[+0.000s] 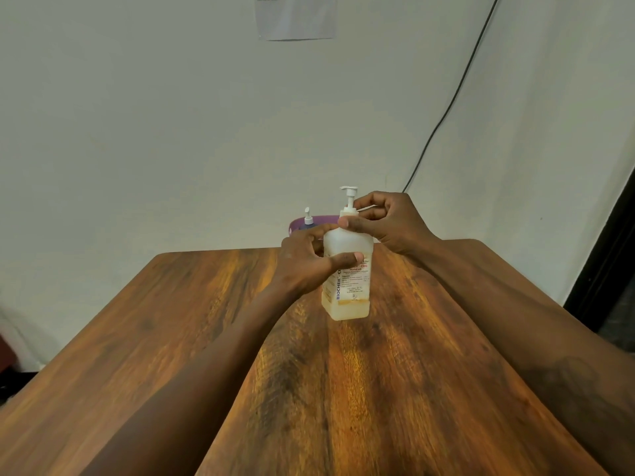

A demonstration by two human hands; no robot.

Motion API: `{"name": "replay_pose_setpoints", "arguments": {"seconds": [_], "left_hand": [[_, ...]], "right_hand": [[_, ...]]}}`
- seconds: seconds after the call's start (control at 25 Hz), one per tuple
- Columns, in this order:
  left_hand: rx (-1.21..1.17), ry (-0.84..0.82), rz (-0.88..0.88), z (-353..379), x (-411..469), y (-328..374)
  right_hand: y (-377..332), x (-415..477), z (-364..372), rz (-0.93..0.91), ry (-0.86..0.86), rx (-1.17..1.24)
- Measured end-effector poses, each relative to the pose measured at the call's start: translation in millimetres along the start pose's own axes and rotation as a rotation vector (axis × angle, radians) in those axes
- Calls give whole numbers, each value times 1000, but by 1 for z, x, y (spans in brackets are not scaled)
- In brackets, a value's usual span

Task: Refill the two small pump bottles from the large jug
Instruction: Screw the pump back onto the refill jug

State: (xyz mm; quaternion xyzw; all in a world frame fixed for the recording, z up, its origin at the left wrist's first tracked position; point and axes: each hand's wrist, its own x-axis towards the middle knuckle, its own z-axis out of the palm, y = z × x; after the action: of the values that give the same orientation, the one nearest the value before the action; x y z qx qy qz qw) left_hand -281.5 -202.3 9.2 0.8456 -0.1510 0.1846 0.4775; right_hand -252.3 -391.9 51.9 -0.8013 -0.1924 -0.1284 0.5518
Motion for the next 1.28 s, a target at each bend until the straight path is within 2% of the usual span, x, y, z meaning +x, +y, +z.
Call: {"name": "replay_pose_setpoints", "arguments": {"seconds": [0.28,0.4,0.48,0.6,0.68,0.8,0.92,1.04,1.2,1.28], "left_hand": [[174,58,90,5,-6,6],[131,49,105,8,-5,16],[88,61,99,8,-3,19],[50,107,73,2,2,14],[34,124,68,0,3,11],[42,118,92,0,0,12],[64,129,105,-1,-4,11],[61,126,120,-1,-6,10],[21,116,113,-6,-6,13],[-12,95,104,-8,-8,13]], "right_hand": [[-8,4,1,55,116,-308],[-13,0,10,116,156,-398],[-14,-1,9,121,127,-294],[-11,-3,2,100,-49,79],[-7,-4,0,70,-134,209],[-4,-4,0,-11,-24,128],[-10,-1,0,82,82,73],[-14,1,-3,136,-24,45],[-21,-6,-3,38,-245,191],[-23,-9,-3,-15,-216,175]]}}
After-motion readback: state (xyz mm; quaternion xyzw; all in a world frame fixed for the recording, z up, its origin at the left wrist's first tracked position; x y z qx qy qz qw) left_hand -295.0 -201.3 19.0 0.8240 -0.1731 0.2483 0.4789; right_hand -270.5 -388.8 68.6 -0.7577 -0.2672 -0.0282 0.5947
